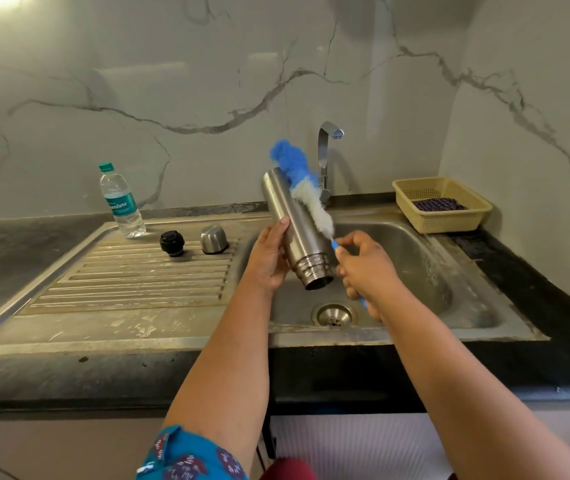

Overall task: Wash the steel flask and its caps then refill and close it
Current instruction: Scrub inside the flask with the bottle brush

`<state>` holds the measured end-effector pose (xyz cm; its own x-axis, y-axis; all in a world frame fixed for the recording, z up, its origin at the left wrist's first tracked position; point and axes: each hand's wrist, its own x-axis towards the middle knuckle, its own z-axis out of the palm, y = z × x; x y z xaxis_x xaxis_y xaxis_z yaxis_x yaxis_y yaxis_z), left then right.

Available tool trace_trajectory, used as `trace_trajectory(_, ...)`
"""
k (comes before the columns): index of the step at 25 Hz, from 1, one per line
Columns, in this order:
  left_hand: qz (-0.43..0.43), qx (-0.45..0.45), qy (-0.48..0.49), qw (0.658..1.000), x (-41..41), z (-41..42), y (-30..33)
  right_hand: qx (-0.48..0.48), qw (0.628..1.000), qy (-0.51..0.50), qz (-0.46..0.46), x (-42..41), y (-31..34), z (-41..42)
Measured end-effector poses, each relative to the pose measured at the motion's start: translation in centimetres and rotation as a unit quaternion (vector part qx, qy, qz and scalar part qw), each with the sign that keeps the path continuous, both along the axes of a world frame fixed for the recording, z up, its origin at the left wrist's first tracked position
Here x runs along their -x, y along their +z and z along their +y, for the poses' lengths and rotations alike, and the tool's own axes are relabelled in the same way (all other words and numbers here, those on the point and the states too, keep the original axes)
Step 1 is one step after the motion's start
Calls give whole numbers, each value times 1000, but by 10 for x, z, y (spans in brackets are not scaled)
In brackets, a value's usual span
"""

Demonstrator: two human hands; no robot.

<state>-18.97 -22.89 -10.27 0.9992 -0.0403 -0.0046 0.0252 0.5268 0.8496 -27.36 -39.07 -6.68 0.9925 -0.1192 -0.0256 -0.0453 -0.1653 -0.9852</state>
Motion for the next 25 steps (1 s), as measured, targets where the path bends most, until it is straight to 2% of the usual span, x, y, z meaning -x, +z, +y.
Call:
trace_trajectory(2, -1, 20, 7, 1000, -2, 5, -2, 39, 999, 17, 8, 31, -21, -6)
trace_trajectory(4, 4, 27, 4, 1000, -3, 8, -1, 14, 999, 23, 42, 57, -30, -10)
trace_trajectory(8, -3, -4, -48, 999, 1, 0, 4, -27, 999, -8, 18, 20, -2, -13)
trace_trajectory(11, -26, 35, -35, 998, -3, 7, 2, -31, 1000, 3, 5, 6, 8, -9)
trace_trajectory(14, -23, 65, -19, 997, -11, 19, -2, -11, 999, 23, 45, 36, -15, -10)
trace_trajectory(17, -21, 41, -39, 998, -12, 17, -3, -46, 995, 34, 83, 43, -15, -12)
trace_trajectory(20, -32, -6, -56, 998, -8, 13, -1, -20, 999, 12, 35, 13, 11, -7)
trace_trajectory(22, -27, -10, -42, 999, -6, 12, 0, -17, 1000, 11, 10, 5, 19, 0)
trace_trajectory(25, -6, 39, 18, 999, -12, 18, -2, -7, 999, 39, 25, 31, -4, 1)
